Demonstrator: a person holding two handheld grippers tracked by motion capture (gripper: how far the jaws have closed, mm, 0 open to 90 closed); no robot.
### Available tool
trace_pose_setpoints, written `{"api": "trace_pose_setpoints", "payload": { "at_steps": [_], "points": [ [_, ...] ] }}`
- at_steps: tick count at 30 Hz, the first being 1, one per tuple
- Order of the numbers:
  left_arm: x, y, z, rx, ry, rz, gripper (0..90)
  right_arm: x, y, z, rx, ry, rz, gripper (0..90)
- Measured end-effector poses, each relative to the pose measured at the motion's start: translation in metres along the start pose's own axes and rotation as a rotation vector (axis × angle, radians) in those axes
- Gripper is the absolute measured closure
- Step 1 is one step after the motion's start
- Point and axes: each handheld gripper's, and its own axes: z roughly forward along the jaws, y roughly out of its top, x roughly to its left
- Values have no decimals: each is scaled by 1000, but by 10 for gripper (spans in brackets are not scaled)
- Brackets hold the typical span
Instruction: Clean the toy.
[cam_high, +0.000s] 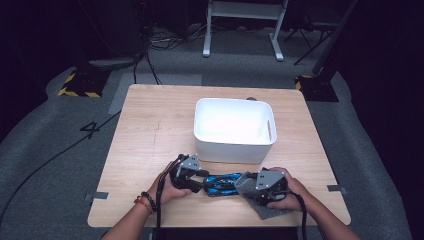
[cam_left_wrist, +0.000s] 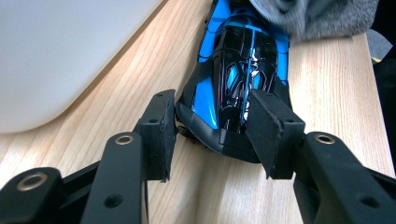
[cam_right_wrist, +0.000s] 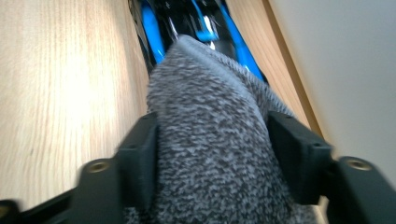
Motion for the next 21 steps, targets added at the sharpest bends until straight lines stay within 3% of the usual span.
{"api": "trace_pose_setpoints", "payload": {
  "at_steps": [3, 6, 9, 10, 12, 15, 18, 21],
  "points": [
    [-1, 0, 0, 1, 7, 3, 531, -17, -11, -5, 32, -60, 30, 650],
    [-1, 1, 1, 0, 3, 2, 529, -31, -21, 2, 50, -99, 103, 673],
    [-4, 1, 1, 6, 19, 17, 498, -32, -18, 8, 37, -122, 117, 676],
    [-5, 2, 1, 4, 30, 22, 451, -33, -17, 9, 30, -128, 122, 677],
    [-7, 3, 1, 3, 31, -10, 267, -34, -14, 14, 23, -126, 129, 677],
    [-16, 3, 0, 5, 75, 15, 153, -36, -11, 18, 9, -123, 148, 674],
    [-27, 5, -1, 16, 133, 34, 155, -37, -8, 22, 12, -129, 158, 678],
    [-37, 4, 6, 42, 123, 57, 156, -38, -6, 25, 15, -134, 163, 684]
  ]
}}
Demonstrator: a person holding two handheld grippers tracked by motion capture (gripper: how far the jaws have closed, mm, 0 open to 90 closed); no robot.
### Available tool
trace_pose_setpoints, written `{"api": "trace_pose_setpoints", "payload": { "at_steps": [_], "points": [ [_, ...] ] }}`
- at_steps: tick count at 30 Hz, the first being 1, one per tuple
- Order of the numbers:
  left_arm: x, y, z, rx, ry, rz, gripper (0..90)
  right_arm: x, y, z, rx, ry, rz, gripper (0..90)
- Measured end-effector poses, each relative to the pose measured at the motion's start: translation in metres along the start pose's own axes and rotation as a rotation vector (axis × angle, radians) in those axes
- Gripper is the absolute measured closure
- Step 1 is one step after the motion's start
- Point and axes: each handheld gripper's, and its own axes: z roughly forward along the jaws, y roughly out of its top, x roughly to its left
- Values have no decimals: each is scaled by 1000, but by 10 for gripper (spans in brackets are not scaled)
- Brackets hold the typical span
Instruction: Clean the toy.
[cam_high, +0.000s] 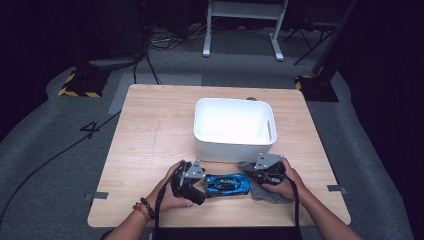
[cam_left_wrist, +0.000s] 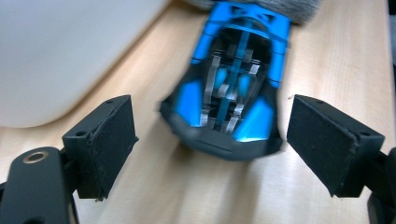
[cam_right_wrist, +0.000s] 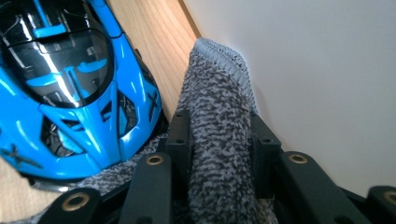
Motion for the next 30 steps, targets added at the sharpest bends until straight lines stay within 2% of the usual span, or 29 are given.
{"api": "trace_pose_setpoints", "payload": {
  "at_steps": [2, 3, 6, 8, 11, 12, 16, 20, 24, 27, 29, 30],
  "points": [
    [-6, 0, 8, 46, 54, 44, 142, 0, 1, 1, -3, -3, 8, 688],
    [-6, 0, 11, 59, 62, 50, 137, 1, 2, 2, -2, -2, 12, 691],
    [-2, -1, 17, 69, 65, 26, 164, 0, 4, 4, -5, 13, 19, 707],
    [0, -3, 21, 81, 55, 16, 152, 1, 6, 6, -6, 32, 24, 734],
    [0, -2, 21, 90, 68, 47, 151, 1, 7, 8, -6, 80, 12, 770],
    [1, -3, 21, 89, 70, 43, 153, 1, 7, 7, -7, 92, 12, 778],
    [7, -6, 16, 86, 88, 43, 163, -3, 4, 5, -27, 198, 40, 787],
    [18, -12, 9, 81, 93, -9, 161, -2, 3, 3, -36, 277, 42, 787],
    [29, -18, 3, 77, 93, -67, 155, 5, 3, 1, -34, 355, 7, 786],
    [39, -23, -2, 72, 65, -118, 140, 11, 6, 1, -22, 357, -25, 784],
    [43, -26, -5, 78, 94, -136, 58, 12, 7, 1, -23, 348, -24, 784],
    [44, -27, -6, 83, 122, -132, 22, 12, 7, 0, -23, 332, -25, 778]
  ]
}}
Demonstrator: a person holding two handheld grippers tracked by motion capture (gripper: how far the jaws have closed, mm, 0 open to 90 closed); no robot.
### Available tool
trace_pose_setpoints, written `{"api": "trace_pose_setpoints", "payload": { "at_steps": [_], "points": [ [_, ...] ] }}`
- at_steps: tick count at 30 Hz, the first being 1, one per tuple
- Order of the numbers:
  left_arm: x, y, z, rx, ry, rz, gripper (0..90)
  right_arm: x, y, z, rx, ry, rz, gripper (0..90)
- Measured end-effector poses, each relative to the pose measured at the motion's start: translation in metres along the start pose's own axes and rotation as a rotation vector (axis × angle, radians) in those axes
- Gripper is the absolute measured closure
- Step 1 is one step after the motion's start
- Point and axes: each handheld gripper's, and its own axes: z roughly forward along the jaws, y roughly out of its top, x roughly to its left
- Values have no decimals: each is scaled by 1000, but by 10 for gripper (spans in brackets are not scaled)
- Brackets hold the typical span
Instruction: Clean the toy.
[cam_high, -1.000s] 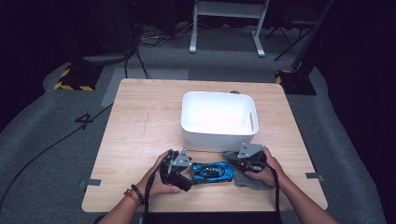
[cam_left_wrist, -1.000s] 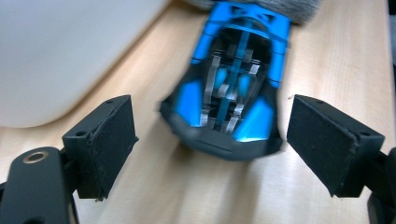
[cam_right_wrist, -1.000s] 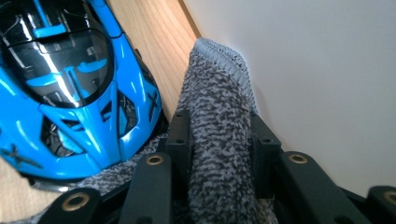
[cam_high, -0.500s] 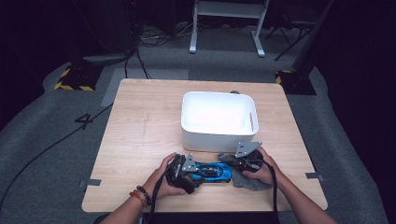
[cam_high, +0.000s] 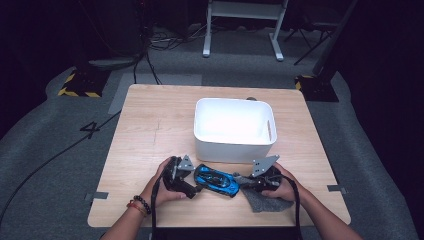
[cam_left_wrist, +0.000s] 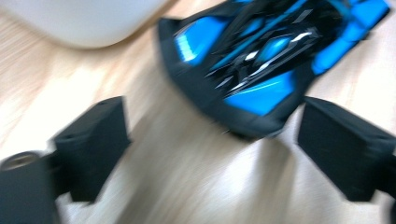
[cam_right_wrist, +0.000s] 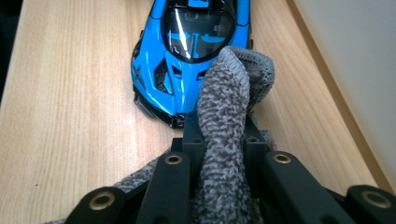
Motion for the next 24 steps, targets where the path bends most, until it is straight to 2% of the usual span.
{"api": "trace_pose_setpoints", "payload": {
  "at_steps": [1, 3, 4, 7, 8, 10, 11, 12, 14, 16, 19, 22, 24],
  "points": [
    [2, -1, -1, -9, -7, 9, 34, -1, 1, -1, -3, -42, 4, 774],
    [2, -2, -1, -13, -27, 4, 81, -4, 2, -3, -31, -123, 51, 754],
    [1, -1, 0, -12, -14, 9, 73, -7, 3, -4, -45, -170, 73, 755],
    [-2, 1, 0, -13, 7, 36, 68, -14, 5, 3, -54, -233, 106, 756],
    [-3, 1, -1, -13, 10, 36, 69, -15, 5, 7, -51, -231, 111, 759],
    [-2, 1, -2, -17, 25, 40, 75, -14, 7, 15, -44, -201, 102, 769],
    [-2, 0, -3, -16, 34, 34, 76, -14, 8, 17, -51, -174, 97, 777],
    [-2, 0, -3, -18, 49, 33, 80, -13, 9, 17, -56, -128, 92, 786],
    [0, -1, -4, -20, 71, 21, 81, -12, 8, 18, -60, -92, 84, 791],
    [3, -2, -3, -15, 86, -2, 84, -12, 6, 18, -78, -2, 82, 794],
    [3, -2, -3, -15, 78, -3, 162, -4, 9, 20, -69, 73, 48, 795],
    [4, -1, -2, -14, 83, -14, 159, 5, 10, 21, -60, 143, 11, 793],
    [4, 0, -1, -12, 85, -20, 160, 12, 12, 22, -54, 167, -3, 790]
  ]
}}
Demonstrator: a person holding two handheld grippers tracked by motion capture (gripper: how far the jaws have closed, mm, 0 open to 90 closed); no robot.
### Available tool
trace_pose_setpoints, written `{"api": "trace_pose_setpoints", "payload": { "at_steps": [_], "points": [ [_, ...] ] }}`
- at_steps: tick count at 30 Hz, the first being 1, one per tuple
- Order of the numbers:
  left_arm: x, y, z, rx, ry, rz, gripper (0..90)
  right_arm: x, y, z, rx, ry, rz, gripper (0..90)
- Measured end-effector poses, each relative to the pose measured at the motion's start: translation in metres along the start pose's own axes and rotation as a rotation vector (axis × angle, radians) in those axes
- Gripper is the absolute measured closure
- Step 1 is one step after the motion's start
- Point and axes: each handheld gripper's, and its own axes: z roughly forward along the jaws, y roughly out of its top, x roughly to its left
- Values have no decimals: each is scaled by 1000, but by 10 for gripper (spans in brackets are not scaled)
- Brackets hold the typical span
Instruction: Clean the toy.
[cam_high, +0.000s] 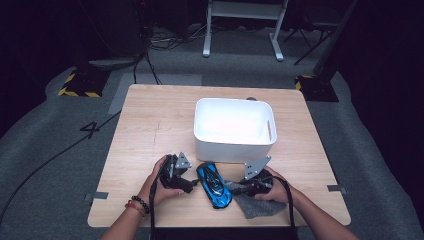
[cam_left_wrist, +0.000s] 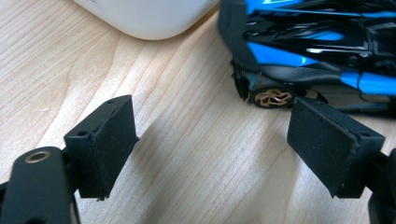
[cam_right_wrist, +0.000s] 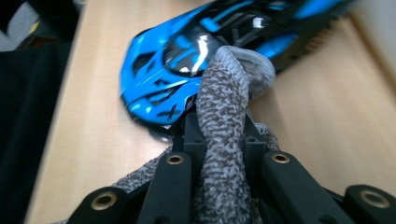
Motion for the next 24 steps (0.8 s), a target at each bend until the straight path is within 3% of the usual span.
{"api": "trace_pose_setpoints", "payload": {
  "at_steps": [3, 5, 8, 10, 11, 13, 16, 21, 24],
  "points": [
    [1, 0, -1, -5, -2, -6, 161, 5, 2, 1, 11, 6, -14, 776],
    [0, 0, -4, -21, -14, 6, 183, 4, 3, 0, 13, -25, -8, 737],
    [-5, 1, -10, -55, -33, 24, 184, -1, 5, -6, 10, -173, 31, 722],
    [-8, 3, -15, -90, -53, 33, 183, -7, 5, -9, -6, -295, 85, 658],
    [-9, 3, -16, -101, -57, 34, 182, -9, 4, -10, -15, -314, 113, 575],
    [-11, 5, -17, -123, -77, 24, 180, -10, 4, -10, -15, -325, 120, 411],
    [-13, 8, -18, -151, -101, 11, 181, -9, 6, -12, -11, -328, 116, 365],
    [-16, 11, -14, -152, -113, 2, 182, -3, 4, -28, 18, -311, 101, 397],
    [-17, 12, -9, -132, -120, -6, 184, -2, -5, -36, 50, -303, 128, 455]
  ]
}}
